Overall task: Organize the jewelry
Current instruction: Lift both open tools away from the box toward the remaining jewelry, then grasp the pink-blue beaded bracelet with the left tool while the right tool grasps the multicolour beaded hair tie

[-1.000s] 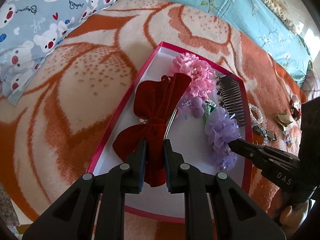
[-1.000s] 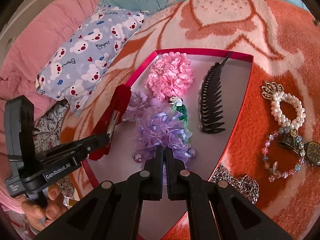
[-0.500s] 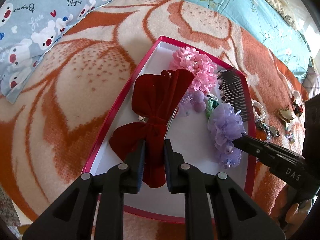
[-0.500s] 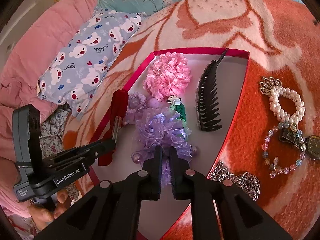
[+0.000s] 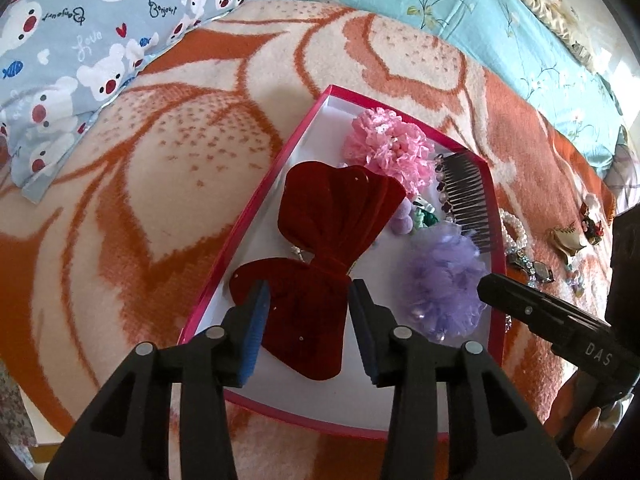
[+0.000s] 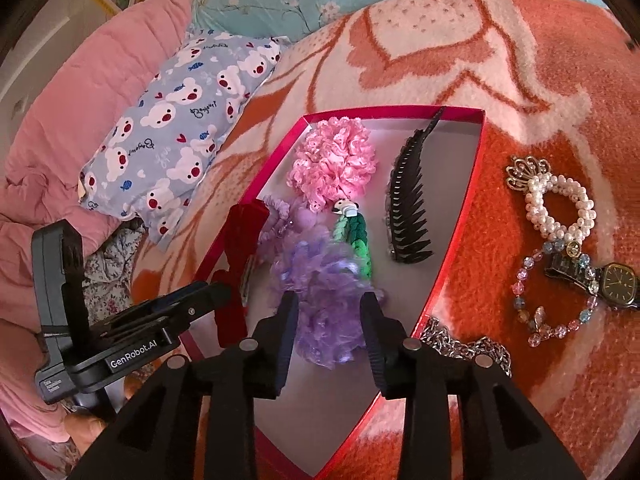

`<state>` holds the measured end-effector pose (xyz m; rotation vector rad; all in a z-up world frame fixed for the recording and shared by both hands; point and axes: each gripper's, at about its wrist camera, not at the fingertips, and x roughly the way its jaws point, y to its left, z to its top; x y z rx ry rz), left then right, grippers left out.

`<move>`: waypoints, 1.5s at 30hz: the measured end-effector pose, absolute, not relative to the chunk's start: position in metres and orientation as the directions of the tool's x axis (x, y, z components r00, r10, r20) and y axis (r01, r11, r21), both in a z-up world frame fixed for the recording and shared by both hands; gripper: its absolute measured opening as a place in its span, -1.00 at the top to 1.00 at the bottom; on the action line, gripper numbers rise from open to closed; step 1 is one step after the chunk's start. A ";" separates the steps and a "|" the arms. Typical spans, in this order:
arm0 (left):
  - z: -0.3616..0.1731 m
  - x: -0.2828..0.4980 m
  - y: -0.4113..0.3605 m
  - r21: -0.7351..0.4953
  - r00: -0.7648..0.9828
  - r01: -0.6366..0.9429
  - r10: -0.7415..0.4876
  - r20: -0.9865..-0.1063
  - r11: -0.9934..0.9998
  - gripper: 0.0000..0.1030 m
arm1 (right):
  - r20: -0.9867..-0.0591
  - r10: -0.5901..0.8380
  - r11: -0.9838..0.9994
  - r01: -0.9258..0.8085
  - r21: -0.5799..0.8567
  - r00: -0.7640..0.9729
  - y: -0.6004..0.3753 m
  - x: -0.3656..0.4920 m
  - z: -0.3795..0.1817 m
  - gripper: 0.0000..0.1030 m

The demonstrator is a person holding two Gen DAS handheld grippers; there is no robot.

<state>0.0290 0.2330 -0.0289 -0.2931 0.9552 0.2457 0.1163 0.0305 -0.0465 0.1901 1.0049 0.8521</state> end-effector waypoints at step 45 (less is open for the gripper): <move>0.003 0.032 0.082 -0.163 0.582 -0.048 -0.106 -0.806 0.985 0.04 | -0.643 0.534 0.840 -0.257 0.479 0.548 -0.213 0.103 -0.031 0.18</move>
